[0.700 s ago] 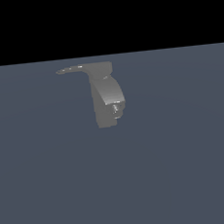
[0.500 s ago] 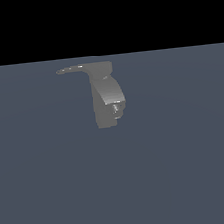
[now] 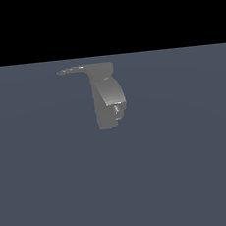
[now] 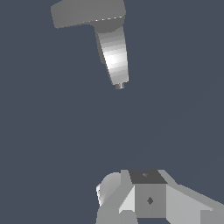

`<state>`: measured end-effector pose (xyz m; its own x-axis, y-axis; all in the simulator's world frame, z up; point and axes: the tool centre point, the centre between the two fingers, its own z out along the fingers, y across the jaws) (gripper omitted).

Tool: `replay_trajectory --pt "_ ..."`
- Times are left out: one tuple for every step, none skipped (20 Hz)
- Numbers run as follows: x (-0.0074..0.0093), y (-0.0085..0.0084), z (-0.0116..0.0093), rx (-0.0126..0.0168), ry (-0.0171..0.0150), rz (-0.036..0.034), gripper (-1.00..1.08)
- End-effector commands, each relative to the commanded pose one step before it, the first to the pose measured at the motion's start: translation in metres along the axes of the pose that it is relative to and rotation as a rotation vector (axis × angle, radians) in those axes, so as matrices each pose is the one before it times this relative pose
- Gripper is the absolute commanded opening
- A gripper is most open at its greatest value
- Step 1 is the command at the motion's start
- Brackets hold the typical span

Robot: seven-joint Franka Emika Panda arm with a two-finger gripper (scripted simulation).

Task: Turn on the faucet by rotating a designated handle.

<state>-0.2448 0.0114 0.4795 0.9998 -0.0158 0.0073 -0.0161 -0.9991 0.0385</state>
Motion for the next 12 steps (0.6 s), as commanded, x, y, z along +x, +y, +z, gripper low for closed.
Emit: replay_trajectory --pt "0.00335 -0.00801 0.00467 0.00072 -0.00110 0.02888 -1.00" --pt "0.00160 -0.00381 0.00217 0.00036 -0.00041 0.01370 -1.00" --pt "0.00172 -0.00408 0.00232 0.00039 -0.00044 0.01468 -1.00" --pt "0.00184 -0.00435 0.00248 0.00042 -0.00047 0.01564 -1.00" --pt "0.00196 -0.00463 0.00263 0.00046 -0.00050 0.01662 -1.00" --pt "0.00208 -0.00491 0.00279 0.00049 -0.00053 0.01760 -1.00" --pt "0.00220 -0.00519 0.00294 0.00053 -0.00056 0.01856 -1.00" --pt "0.00226 -0.00531 0.00300 0.00055 -0.00057 0.01896 -1.00" --pt "0.00227 -0.00532 0.00301 0.00057 -0.00057 0.01900 -1.00" --pt "0.00228 -0.00535 0.00302 0.00058 -0.00058 0.01903 -1.00" --pt "0.00229 -0.00536 0.00302 0.00059 -0.00058 0.01907 -1.00" --pt "0.00230 -0.00538 0.00303 0.00060 -0.00058 0.01910 -1.00"
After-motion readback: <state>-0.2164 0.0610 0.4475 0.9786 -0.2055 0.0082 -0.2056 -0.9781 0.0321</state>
